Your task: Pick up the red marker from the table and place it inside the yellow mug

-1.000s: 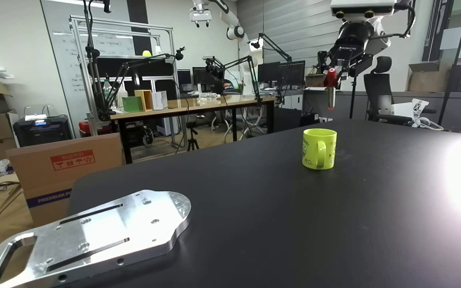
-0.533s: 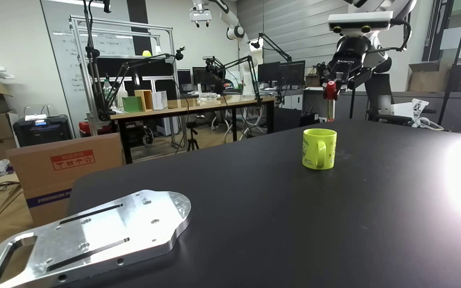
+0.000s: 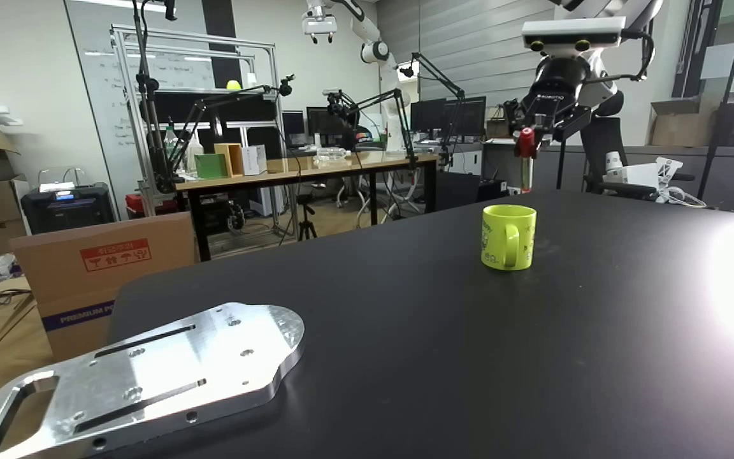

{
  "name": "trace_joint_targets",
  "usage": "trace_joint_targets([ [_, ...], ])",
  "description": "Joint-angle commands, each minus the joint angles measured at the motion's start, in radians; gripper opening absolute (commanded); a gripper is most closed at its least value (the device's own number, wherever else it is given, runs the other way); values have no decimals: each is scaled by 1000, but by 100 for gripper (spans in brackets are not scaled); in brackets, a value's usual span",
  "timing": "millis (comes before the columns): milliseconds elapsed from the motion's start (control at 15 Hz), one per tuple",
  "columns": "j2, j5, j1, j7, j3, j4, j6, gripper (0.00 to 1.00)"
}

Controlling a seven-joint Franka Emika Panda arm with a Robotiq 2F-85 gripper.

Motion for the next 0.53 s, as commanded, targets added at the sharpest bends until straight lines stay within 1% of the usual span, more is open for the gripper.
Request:
trace_joint_targets([
  [0,12,28,-3,-13,-4,21,-41,6],
  [467,60,96,-18,-31,-5,55,-86,6],
])
